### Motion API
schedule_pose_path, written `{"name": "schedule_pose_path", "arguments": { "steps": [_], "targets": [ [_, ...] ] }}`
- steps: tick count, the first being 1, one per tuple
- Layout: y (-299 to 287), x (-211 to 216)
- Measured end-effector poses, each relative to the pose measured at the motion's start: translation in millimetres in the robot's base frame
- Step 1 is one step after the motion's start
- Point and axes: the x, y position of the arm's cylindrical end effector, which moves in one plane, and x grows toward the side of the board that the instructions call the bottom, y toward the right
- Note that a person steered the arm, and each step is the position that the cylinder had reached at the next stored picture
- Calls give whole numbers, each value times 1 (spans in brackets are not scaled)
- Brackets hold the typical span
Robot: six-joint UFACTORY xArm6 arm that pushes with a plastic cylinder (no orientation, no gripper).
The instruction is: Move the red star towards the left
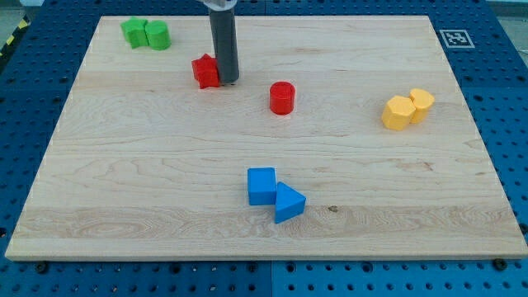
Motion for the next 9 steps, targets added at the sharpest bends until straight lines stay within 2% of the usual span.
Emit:
{"name": "schedule_pose_path", "arguments": {
  "steps": [1,4,7,8,9],
  "targets": [
    [0,-14],
    [-30,4],
    [-105,16],
    [-101,16],
    [-33,16]
  ]
}}
